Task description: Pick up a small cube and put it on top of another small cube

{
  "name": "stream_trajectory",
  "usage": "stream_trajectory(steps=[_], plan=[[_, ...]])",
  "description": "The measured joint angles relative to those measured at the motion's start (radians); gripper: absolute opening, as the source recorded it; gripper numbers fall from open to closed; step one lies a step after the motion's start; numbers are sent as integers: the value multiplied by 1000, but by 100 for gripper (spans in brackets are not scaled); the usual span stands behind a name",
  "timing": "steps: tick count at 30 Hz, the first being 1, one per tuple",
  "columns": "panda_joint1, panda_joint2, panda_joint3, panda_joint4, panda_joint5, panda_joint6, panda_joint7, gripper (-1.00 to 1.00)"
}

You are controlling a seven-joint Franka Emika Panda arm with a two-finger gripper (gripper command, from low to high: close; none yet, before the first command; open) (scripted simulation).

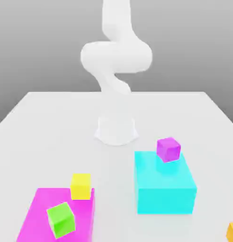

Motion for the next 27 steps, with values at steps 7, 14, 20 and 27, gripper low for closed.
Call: stream_trajectory(steps=[7, 14, 20, 27], plan=[[157, 261, -50, 40, 77, 49, -269, 0], [266, 516, -51, 79, 146, 97, -527, 0], [346, 730, -17, 111, 162, 143, -719, 0], [396, 972, 26, 145, 94, 205, -883, 0]])
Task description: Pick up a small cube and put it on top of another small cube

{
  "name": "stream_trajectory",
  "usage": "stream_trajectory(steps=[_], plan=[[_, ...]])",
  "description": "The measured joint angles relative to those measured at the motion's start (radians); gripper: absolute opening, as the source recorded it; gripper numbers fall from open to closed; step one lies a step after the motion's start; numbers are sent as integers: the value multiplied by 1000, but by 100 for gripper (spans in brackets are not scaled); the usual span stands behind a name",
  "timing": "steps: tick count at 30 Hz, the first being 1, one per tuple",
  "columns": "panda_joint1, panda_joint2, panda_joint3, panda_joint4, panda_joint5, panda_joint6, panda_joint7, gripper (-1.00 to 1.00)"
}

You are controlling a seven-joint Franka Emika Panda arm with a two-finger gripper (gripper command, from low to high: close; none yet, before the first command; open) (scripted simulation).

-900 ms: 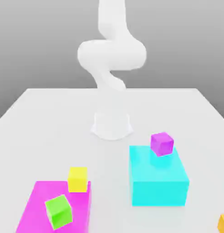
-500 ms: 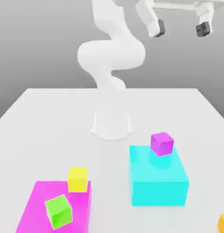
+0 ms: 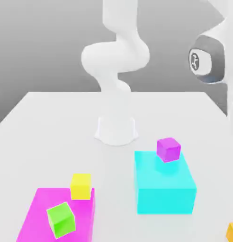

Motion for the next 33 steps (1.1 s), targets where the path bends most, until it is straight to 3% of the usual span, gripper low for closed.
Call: stream_trajectory(steps=[5, 9, 10, 16, 21, 28, 33], plan=[[50, 165, 17, 24, -109, 44, -77, 0], [67, 309, 13, 55, -138, 137, -89, 0], [68, 337, 12, 61, -139, 158, -90, -100], [68, 350, 12, 65, -139, 165, -90, -100], [63, 214, 11, 29, -132, 65, -91, -100], [-51, -24, -123, -153, -83, 3, 13, -100], [-158, -192, -230, -293, -104, -25, 130, -100]])
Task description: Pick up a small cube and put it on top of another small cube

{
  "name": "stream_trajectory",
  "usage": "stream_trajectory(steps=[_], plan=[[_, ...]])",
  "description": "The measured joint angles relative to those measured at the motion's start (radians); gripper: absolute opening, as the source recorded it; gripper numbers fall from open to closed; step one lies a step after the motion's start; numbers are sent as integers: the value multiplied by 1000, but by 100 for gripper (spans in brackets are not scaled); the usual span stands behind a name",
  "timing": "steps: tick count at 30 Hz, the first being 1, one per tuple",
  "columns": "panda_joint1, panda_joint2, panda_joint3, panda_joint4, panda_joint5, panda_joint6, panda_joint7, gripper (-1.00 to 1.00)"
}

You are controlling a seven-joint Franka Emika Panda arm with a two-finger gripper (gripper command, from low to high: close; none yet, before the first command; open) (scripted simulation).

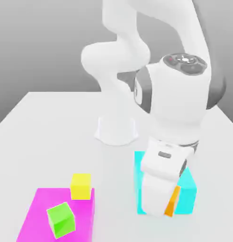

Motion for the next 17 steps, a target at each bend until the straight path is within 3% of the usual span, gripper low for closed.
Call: stream_trajectory(steps=[8, 13, 14, 17], plan=[[-218, -271, -65, -228, -105, -31, 234, -100], [-224, -163, -85, -275, -60, 123, 219, -100], [-222, -132, -86, -280, -48, 158, 210, 100], [-222, -132, -86, -280, -48, 158, 210, 100]])
